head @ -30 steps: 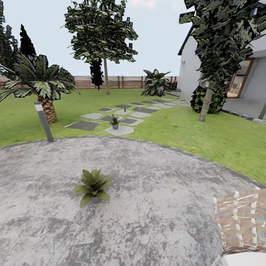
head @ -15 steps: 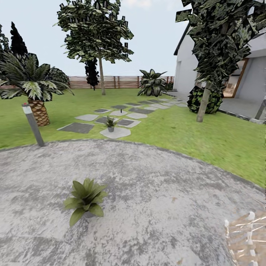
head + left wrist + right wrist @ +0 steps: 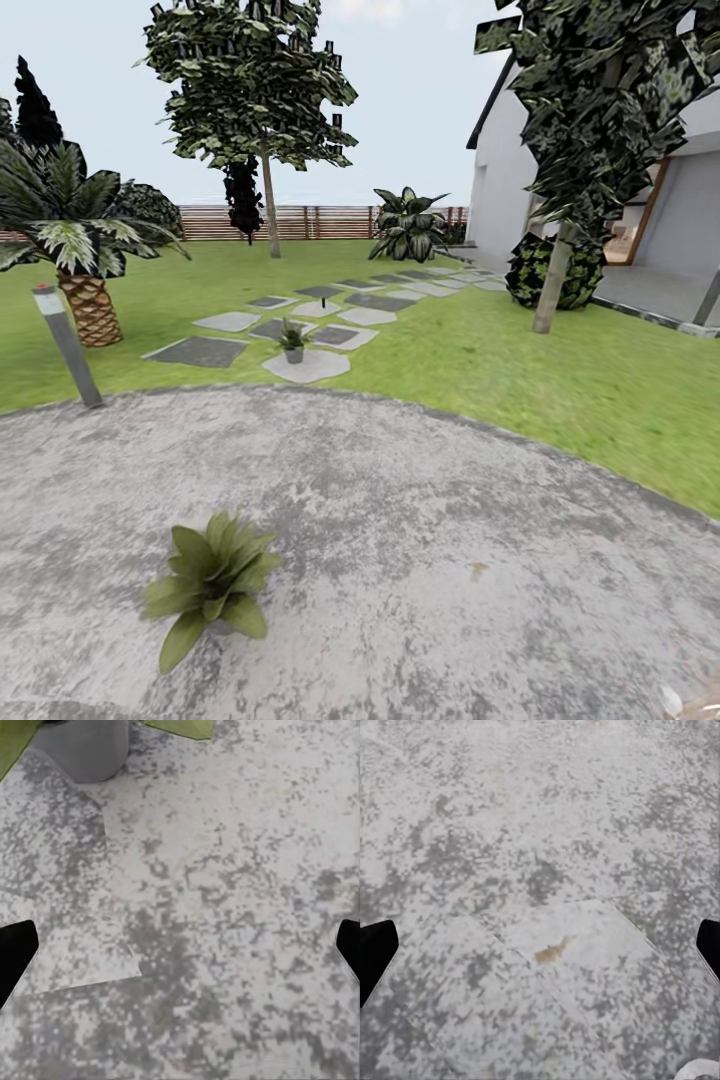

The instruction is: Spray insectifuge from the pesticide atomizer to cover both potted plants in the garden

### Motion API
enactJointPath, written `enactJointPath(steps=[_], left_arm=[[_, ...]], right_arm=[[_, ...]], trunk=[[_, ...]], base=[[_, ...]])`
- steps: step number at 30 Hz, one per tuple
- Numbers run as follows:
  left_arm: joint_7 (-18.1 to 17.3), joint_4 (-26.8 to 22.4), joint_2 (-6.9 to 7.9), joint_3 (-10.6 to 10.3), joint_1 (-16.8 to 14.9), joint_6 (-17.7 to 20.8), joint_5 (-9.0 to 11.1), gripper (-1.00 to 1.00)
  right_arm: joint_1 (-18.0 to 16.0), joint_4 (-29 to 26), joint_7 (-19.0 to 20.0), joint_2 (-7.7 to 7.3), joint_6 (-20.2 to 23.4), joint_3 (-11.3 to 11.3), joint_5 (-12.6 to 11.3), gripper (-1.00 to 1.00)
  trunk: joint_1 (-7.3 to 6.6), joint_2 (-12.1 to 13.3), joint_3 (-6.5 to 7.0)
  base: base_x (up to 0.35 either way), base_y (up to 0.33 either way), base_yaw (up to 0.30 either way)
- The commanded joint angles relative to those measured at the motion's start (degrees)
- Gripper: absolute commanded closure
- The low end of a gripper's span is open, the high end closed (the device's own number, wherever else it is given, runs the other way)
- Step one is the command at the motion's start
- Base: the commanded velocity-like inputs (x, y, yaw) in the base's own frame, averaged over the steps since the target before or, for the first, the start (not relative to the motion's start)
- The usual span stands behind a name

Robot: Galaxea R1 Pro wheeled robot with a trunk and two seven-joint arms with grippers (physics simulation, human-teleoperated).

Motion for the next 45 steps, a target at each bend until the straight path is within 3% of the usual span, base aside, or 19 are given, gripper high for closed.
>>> enactJointPath(steps=[1, 19, 45], left_arm=[[-0.05, 0.04, 0.01, -0.01, -0.03, -0.19, -0.04, -1.00], [-0.05, 0.04, 0.01, -0.01, -0.03, -0.19, -0.12, -1.00], [-0.05, 0.04, 0.01, -0.19, -0.03, -0.19, -0.21, -1.00]], right_arm=[[-0.03, 0.03, -0.02, 0.00, -0.17, -0.01, 0.00, -1.00], [-0.03, 0.03, -0.02, 0.00, -0.17, -0.01, 0.00, -1.00], [-0.03, 0.03, -0.02, 0.00, -0.17, -0.01, 0.00, -1.00]], trunk=[[0.03, -0.02, -0.05], [0.03, -0.02, -0.05], [0.03, -0.02, -0.05]], base=[[0.338, 0.000, 0.000], [0.337, 0.000, -0.021], [0.331, -0.030, -0.252]])
